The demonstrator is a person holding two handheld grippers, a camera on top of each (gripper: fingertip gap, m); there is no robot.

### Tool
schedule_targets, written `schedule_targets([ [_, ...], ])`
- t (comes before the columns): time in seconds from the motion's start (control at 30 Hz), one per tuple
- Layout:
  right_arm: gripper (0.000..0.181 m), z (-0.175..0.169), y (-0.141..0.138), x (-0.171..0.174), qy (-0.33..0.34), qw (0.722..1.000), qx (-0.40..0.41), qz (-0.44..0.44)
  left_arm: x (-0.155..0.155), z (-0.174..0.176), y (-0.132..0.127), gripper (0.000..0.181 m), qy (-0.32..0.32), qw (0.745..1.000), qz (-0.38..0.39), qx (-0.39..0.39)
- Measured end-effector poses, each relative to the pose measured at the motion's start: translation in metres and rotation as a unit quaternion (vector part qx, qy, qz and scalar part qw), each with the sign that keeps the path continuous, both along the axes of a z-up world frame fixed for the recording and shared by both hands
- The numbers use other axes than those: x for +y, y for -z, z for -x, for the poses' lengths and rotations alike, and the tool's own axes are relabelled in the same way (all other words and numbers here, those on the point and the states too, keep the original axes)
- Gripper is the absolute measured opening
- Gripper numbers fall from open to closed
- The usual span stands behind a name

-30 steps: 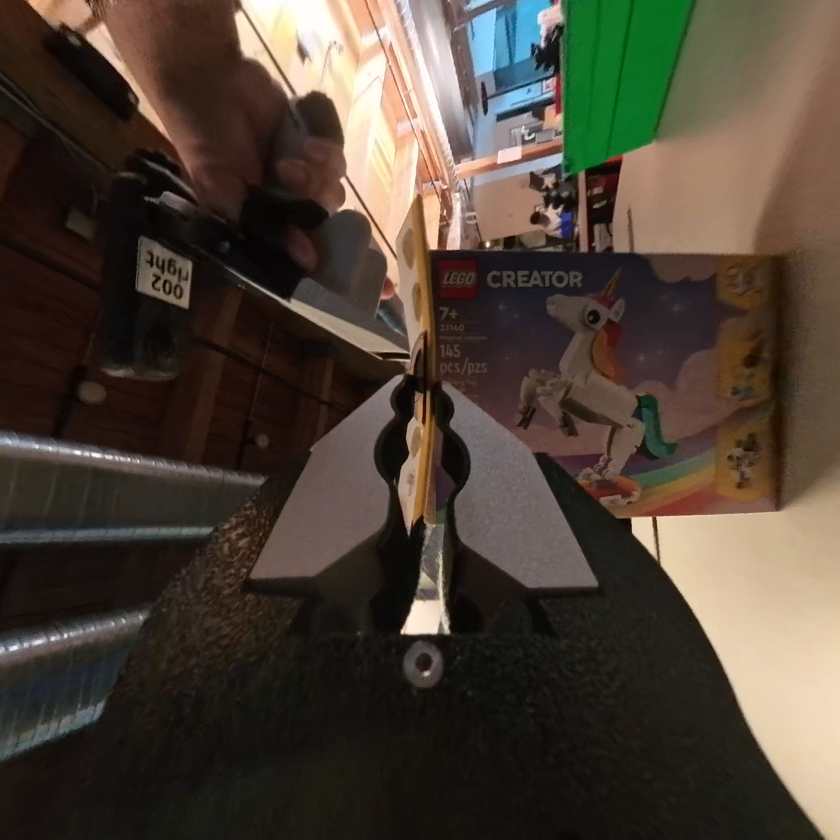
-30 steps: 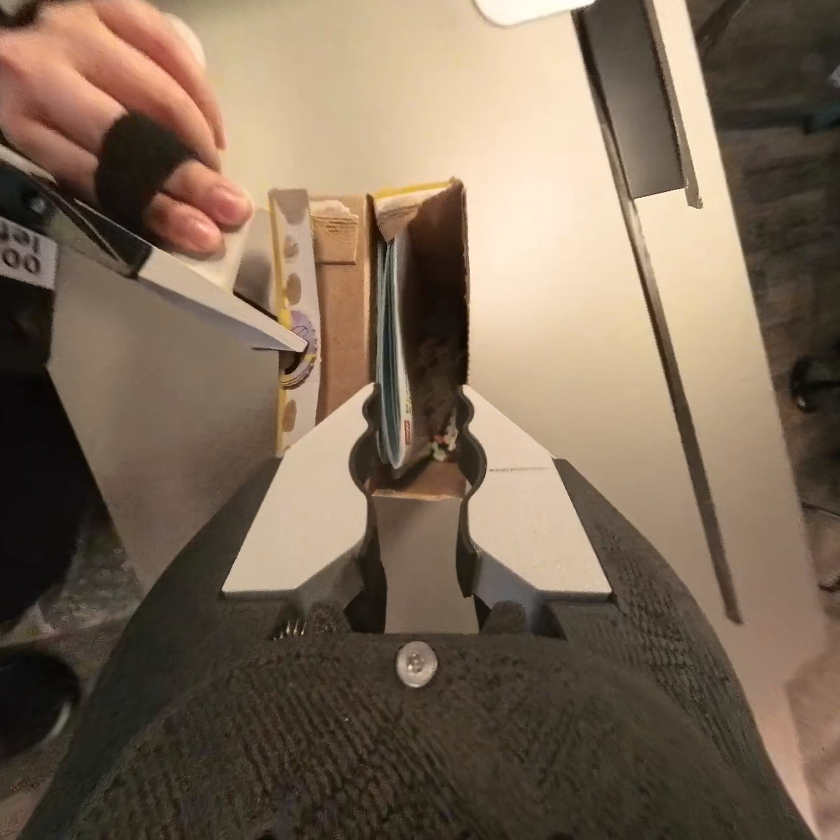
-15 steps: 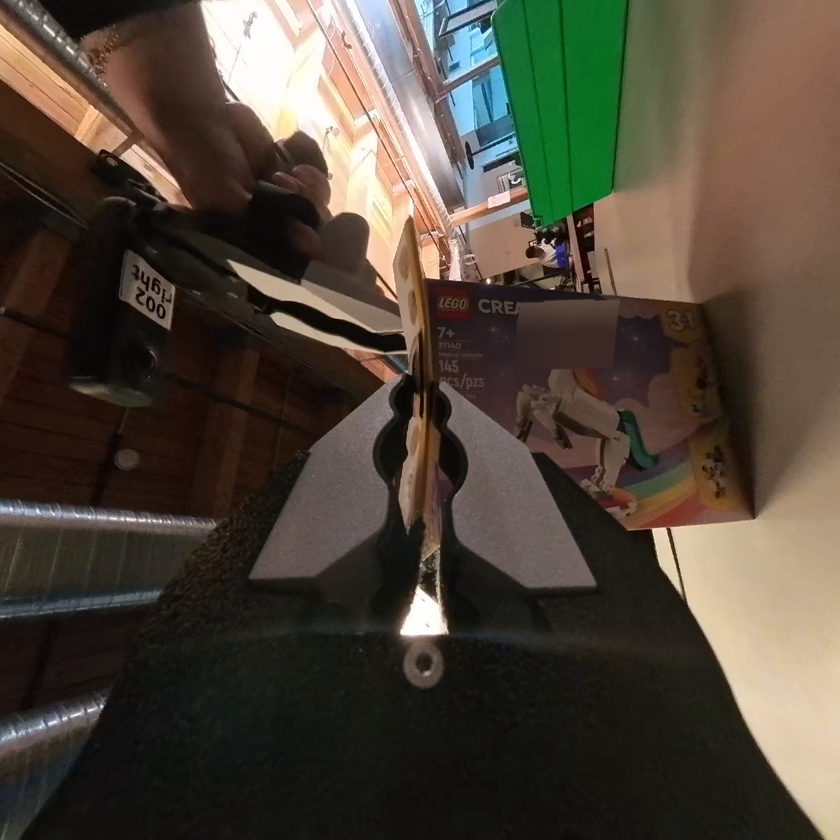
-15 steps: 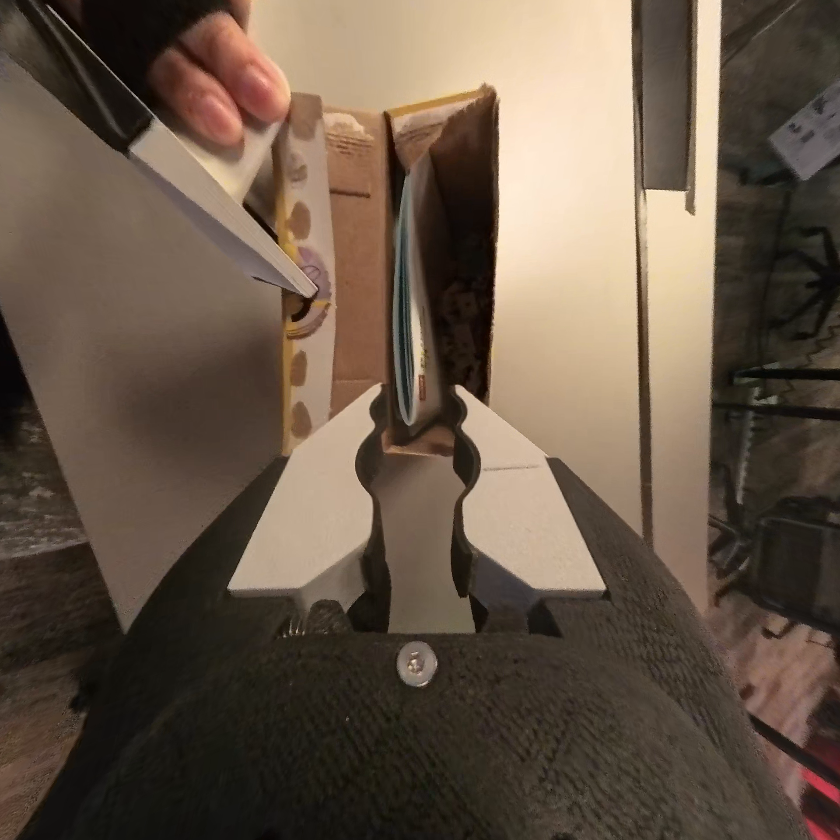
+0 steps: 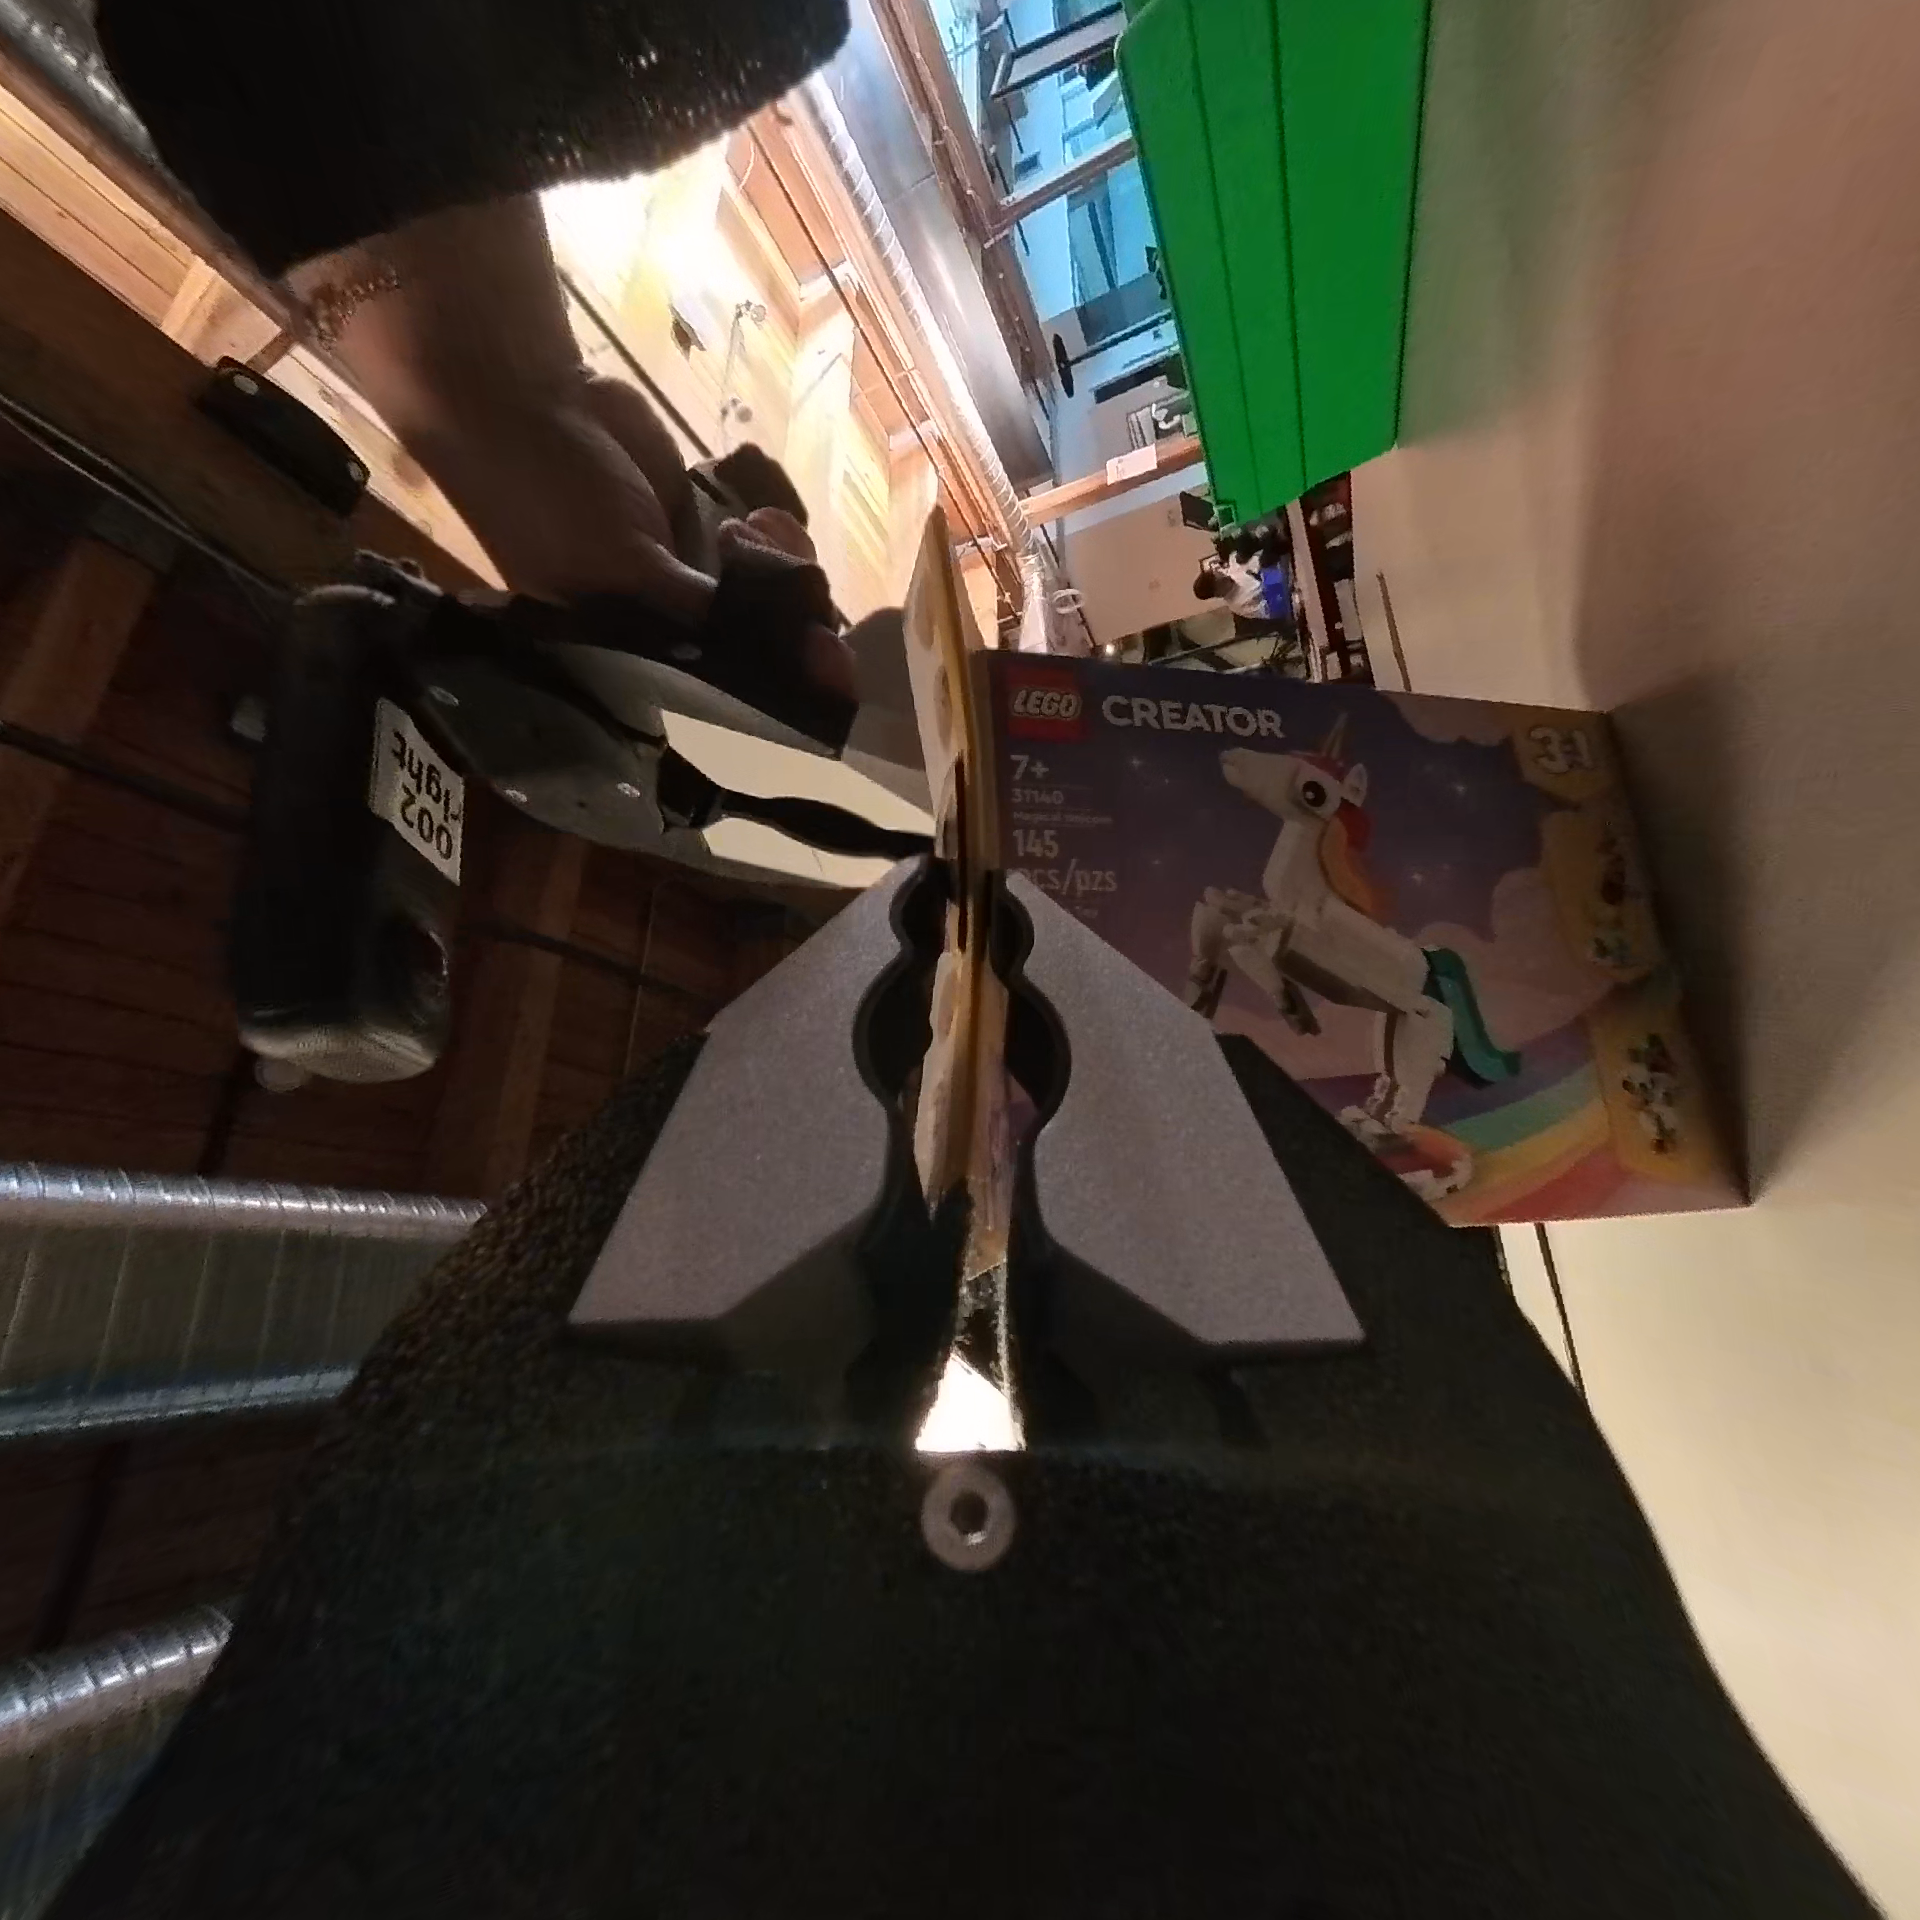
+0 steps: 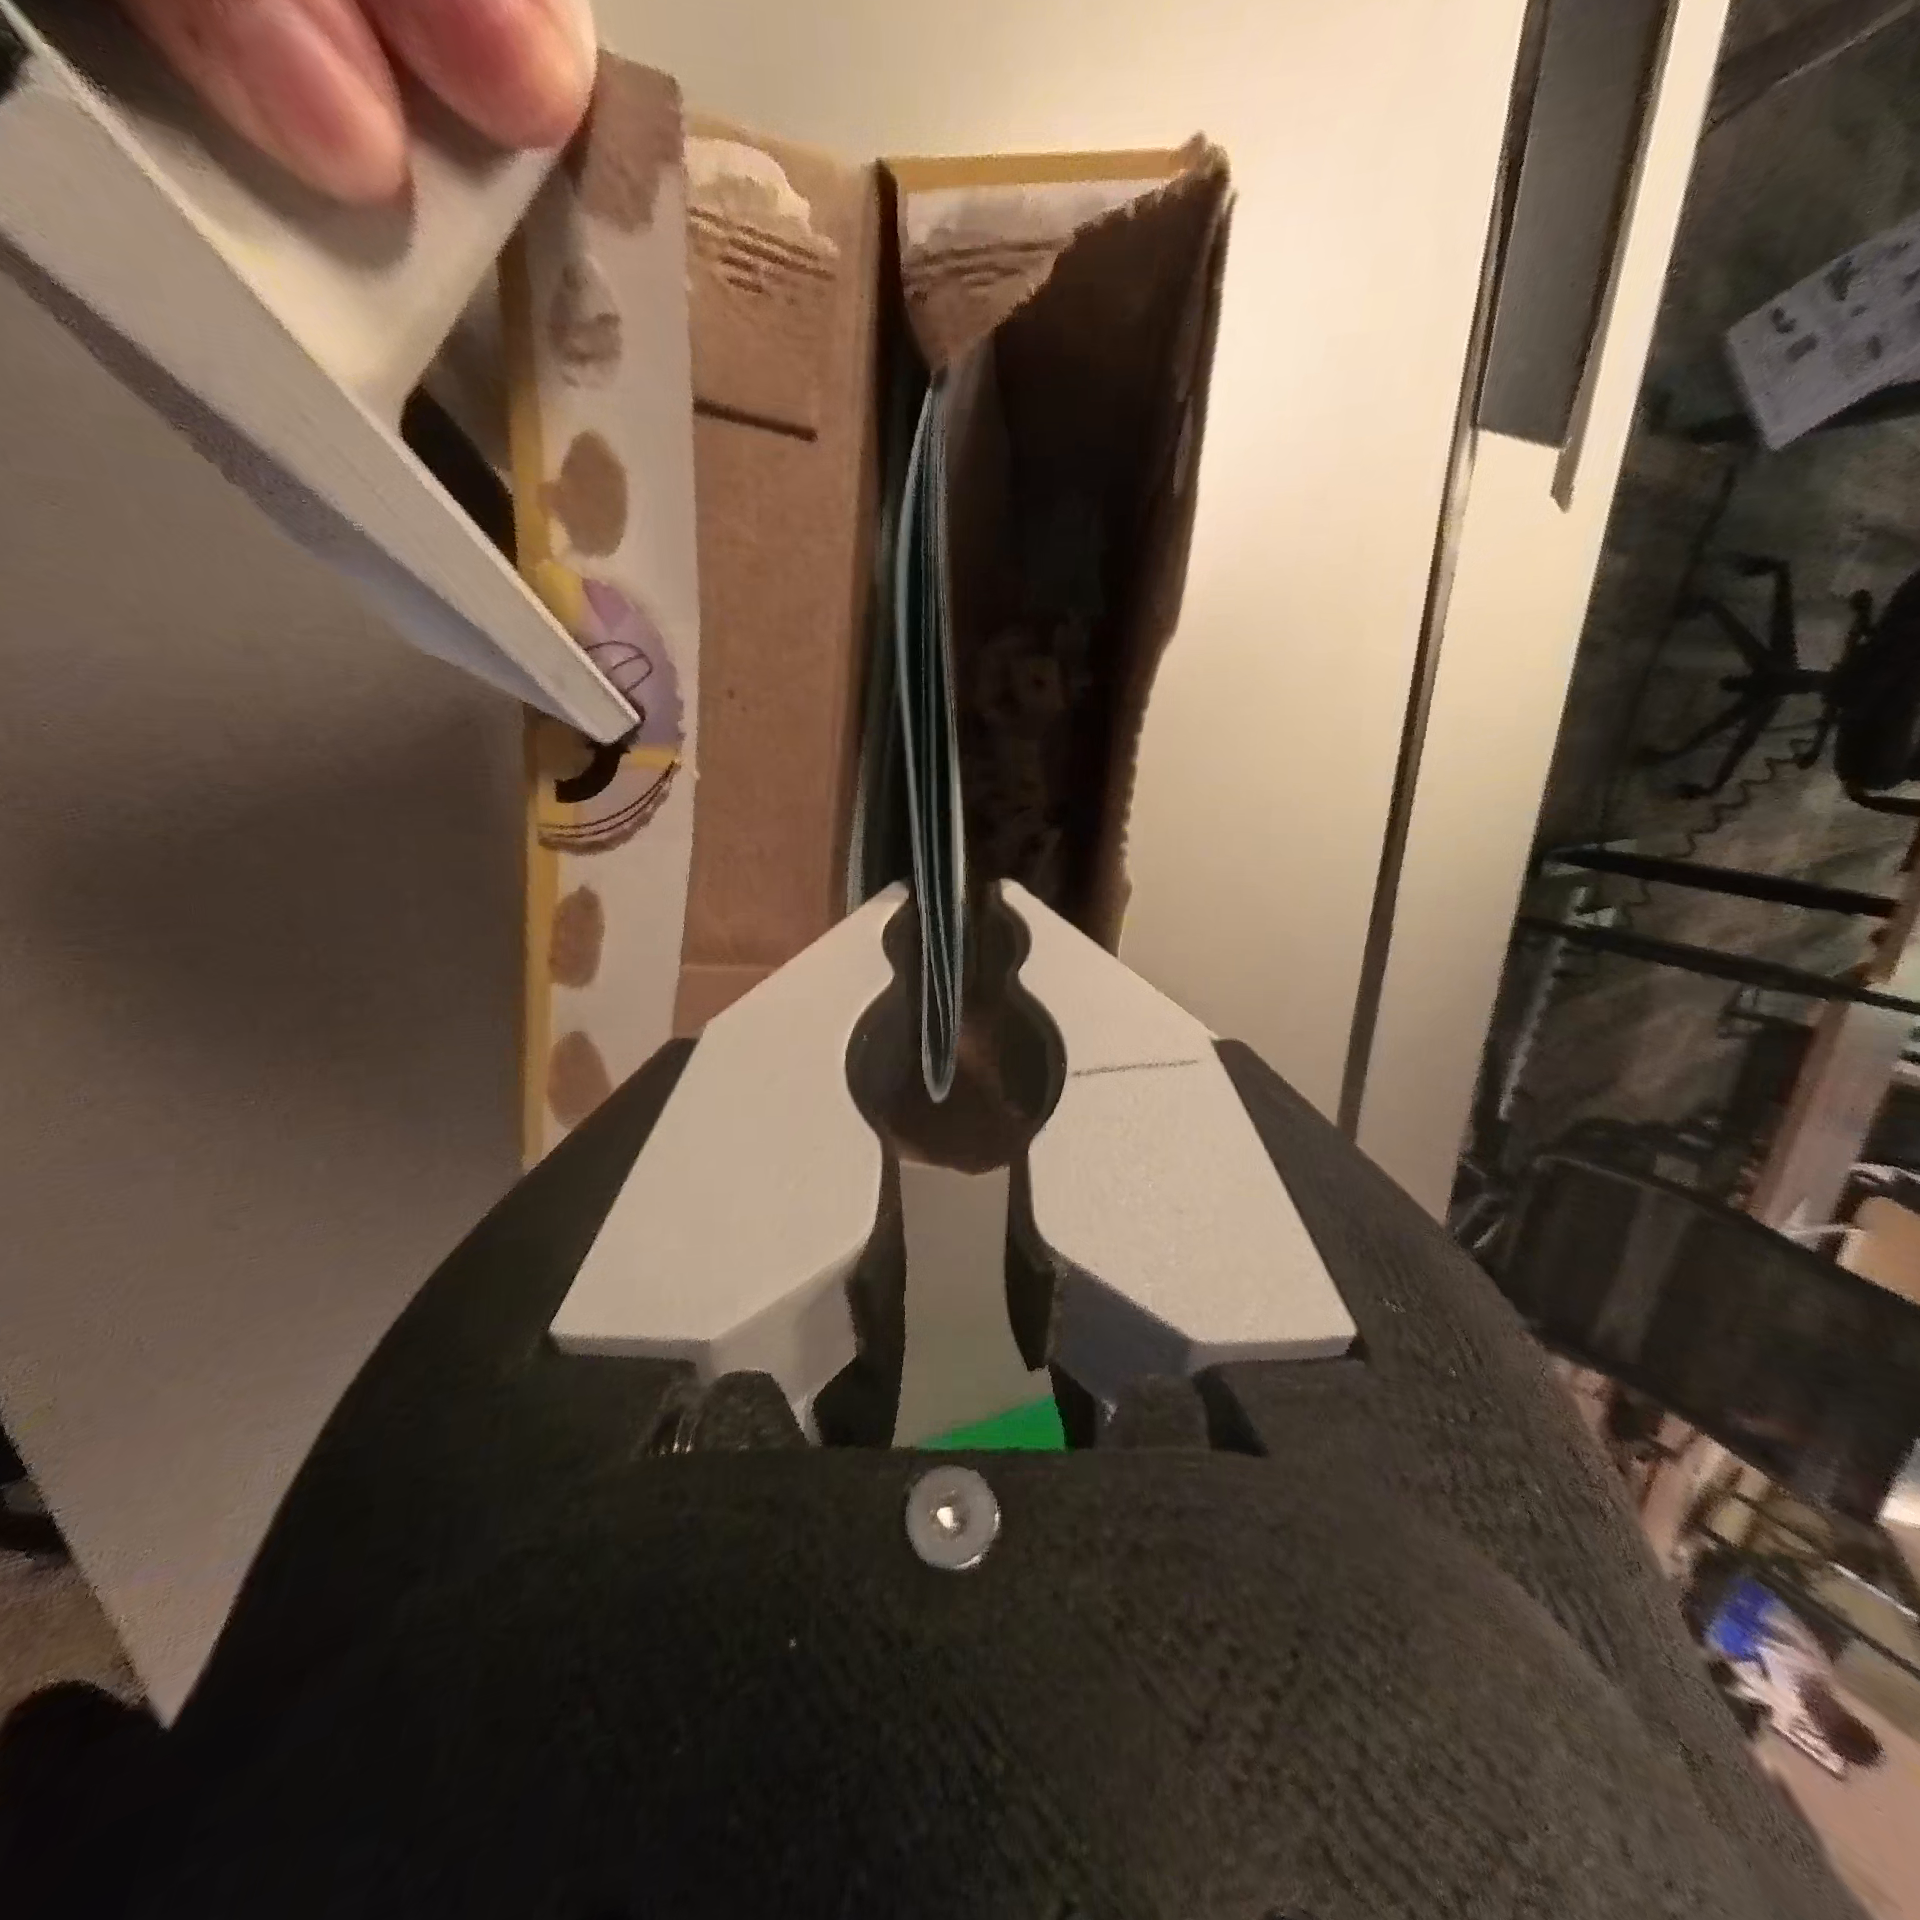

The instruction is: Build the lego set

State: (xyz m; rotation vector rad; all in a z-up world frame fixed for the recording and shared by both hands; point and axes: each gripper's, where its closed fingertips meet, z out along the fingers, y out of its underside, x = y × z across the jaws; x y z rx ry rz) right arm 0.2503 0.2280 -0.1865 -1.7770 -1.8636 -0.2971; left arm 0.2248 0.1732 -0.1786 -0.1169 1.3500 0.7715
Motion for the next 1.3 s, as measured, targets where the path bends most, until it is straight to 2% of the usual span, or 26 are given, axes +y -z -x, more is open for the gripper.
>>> schedule_targets([
  [0.03,0.009,0.002,0.000,0.001,-0.003,1.000,-0.004,-0.002,0.000,0.000,0.000,0.005,0.000,1.000,0.000,0.000],
  [0.23,0.002,0.004,0.000,0.008,-0.029,0.998,-0.048,-0.035,0.003,0.000,-0.002,0.005,-0.009,1.000,0.013,0.000],
  [0.4,0.000,0.000,-0.017,0.013,-0.016,0.999,-0.035,-0.030,0.013,-0.002,-0.009,0.005,-0.027,0.999,0.030,-0.002],
  [0.77,0.000,-0.015,-0.135,0.020,0.011,0.997,0.060,-0.057,0.044,-0.006,-0.028,0.005,-0.067,0.997,0.050,-0.003],
  [0.97,0.000,-0.036,-0.178,0.024,0.031,0.990,0.108,-0.081,0.060,-0.009,-0.034,0.005,-0.076,0.995,0.059,-0.012],
  [1.13,0.000,-0.071,-0.213,0.036,0.070,0.979,0.152,-0.116,0.071,-0.010,-0.037,0.005,-0.070,0.996,0.055,-0.008],
  [1.23,0.000,-0.100,-0.224,0.051,0.107,0.970,0.172,-0.137,0.077,-0.011,-0.039,0.006,-0.065,0.997,0.052,-0.006],
  [1.3,0.000,-0.118,-0.221,0.065,0.130,0.964,0.180,-0.147,0.080,-0.012,-0.039,0.005,-0.063,0.997,0.047,-0.006],
])
